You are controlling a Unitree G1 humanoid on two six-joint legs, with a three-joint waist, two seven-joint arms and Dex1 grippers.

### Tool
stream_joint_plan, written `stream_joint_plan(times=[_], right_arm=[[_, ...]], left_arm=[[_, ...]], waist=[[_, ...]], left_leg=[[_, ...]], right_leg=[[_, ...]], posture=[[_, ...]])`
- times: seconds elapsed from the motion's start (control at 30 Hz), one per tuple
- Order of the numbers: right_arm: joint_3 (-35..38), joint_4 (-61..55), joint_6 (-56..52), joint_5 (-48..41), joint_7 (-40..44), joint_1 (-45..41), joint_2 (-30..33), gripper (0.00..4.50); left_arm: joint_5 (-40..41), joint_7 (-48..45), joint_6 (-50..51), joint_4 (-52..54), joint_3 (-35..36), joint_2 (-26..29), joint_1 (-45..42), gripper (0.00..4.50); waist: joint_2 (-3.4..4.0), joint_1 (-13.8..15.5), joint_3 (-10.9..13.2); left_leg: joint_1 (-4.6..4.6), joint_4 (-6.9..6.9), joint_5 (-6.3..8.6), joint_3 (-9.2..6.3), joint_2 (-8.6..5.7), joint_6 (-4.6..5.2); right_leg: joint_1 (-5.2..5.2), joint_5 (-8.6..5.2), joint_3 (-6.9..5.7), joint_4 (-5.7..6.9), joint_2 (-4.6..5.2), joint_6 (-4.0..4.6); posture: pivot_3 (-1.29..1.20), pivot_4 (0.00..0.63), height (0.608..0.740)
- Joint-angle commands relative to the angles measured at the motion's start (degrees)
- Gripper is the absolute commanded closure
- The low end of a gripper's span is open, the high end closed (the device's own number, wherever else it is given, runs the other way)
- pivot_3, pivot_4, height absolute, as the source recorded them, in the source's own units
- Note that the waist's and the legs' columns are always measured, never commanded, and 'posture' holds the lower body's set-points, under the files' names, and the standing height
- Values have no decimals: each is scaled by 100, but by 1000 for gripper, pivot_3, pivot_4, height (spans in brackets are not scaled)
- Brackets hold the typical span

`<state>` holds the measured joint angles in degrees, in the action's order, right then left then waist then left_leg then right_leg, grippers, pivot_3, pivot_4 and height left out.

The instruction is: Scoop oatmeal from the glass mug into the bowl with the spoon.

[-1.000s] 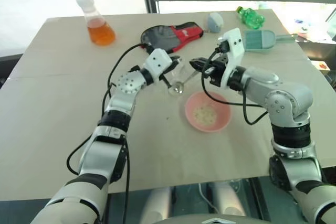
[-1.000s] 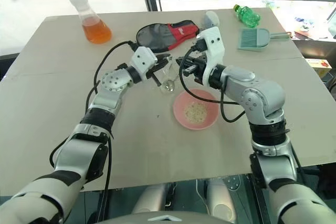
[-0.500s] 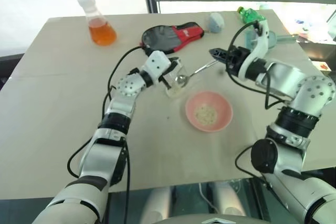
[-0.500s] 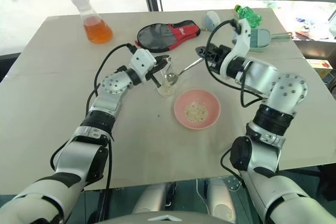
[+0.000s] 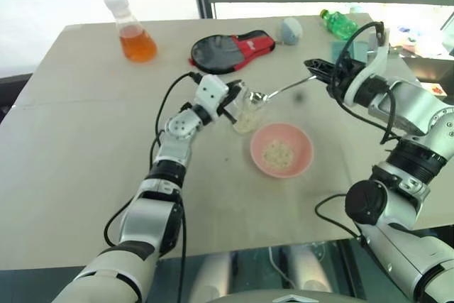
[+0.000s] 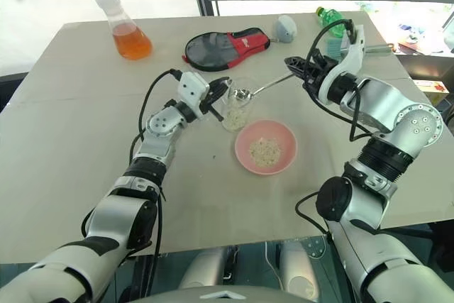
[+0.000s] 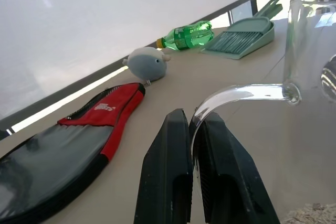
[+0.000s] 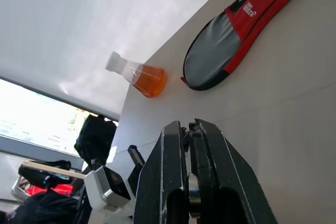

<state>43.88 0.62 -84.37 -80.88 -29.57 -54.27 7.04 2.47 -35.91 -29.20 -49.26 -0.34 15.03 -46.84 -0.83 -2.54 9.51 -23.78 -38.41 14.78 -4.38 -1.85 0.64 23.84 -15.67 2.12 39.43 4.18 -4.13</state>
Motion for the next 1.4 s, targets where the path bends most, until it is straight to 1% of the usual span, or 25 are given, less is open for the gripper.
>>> stream_joint_plan(times=[0.03, 0.13, 0.23, 0.3, 0.47, 0.6, 0.73, 0.87, 0.93, 1.1, 1.23, 1.37, 1.4], right_arm=[[-272, -49, 592, -1162, -661, 168, 255, 4500], [-705, -40, 1258, -2151, -1242, 438, 484, 4500], [-1136, -112, 1841, -2919, -1600, 742, 792, 4500], [-1330, -181, 2137, -3178, -1687, 907, 926, 4500], [-1438, -401, 2527, -3212, -1676, 1071, 742, 4500], [-1395, -514, 2885, -3212, -1917, 1089, 548, 4500], [-1364, -562, 2974, -3212, -1973, 1091, 518, 4500], [-1238, -765, 3020, -3212, -2050, 1175, 378, 4500], [-1136, -948, 3147, -3212, -2218, 1186, 233, 4500], [-859, -1468, 3224, -3212, -2300, 1281, -13, 4500], [-819, -1713, 3148, -3212, -2152, 1535, -17, 4500], [-911, -1759, 2852, -3212, -1691, 2048, 329, 4500], [-969, -1719, 2696, -3212, -1449, 2195, 551, 4500]], left_arm=[[41, -13, -259, -55, 42, -25, 100, 4428], [40, -41, -331, -114, 46, -28, 144, 4428], [43, -47, -374, -176, 57, -18, 166, 4428], [61, -55, -384, -197, 70, -6, 177, 4428], [59, -68, -397, -210, 62, 36, 225, 4428], [63, -97, -419, -215, 60, 65, 263, 4428], [44, -110, -437, -250, 43, 88, 291, 4428], [43, -65, -440, -323, 57, 117, 309, 4428], [49, -39, -428, -386, 82, 149, 312, 4428], [273, 136, -207, -739, 358, 218, 212, 4428], [325, 161, -207, -894, 408, 238, 183, 4428], [304, 196, -220, -985, 421, 249, 159, 4428], [291, 198, -227, -995, 420, 250, 157, 4428]], waist=[[0, 12, 0], [0, -2, 0], [0, -6, -1], [0, -6, -1], [0, -5, -2], [1, -3, -4], [2, -2, -5], [3, -4, -6], [5, -6, -8], [8, -17, -11], [8, -28, -13], [7, -33, -14], [8, -37, -13]], left_leg=[[0, -1, 0, 0, 0, 0], [0, -2, 1, 3, 1, 2], [2, -2, 2, 4, 3, 4], [3, -2, 2, 4, 3, 5], [5, -4, 2, 6, 3, 7], [6, -4, 2, 5, 4, 7], [7, -5, 2, 5, 4, 7], [7, -4, 2, 5, 4, 7], [8, -4, 3, 6, 4, 7], [12, -4, 3, 6, 6, 7], [21, -5, 3, 10, 5, 8], [29, -5, 3, 13, 6, 8], [31, -5, 3, 14, 6, 8]], right_leg=[[-1, 0, 0, 0, 1, 0], [-1, 0, 3, 0, 1, 0], [-1, 0, 4, 0, 0, 0], [-4, 0, 4, 0, 0, 0], [-6, 0, 5, 2, -2, 0], [-6, 0, 4, 2, -4, 0], [-6, 0, 4, 2, -4, 0], [-6, 0, 4, 2, -6, 0], [-6, 0, 6, 2, -6, 0], [-6, 0, 7, 7, -10, 0], [-9, 0, 13, 18, -11, 0], [-13, 0, 18, 26, -13, -1], [-16, 0, 18, 26, -13, -1]], posture=[[0, 150, 740], [0, 150, 740], [0, 150, 740], [0, 150, 740], [0, 150, 740], [0, 150, 740], [0, 150, 740], [0, 150, 740], [0, 150, 740], [0, 150, 740], [0, 150, 740], [0, 150, 740], [0, 150, 740]])
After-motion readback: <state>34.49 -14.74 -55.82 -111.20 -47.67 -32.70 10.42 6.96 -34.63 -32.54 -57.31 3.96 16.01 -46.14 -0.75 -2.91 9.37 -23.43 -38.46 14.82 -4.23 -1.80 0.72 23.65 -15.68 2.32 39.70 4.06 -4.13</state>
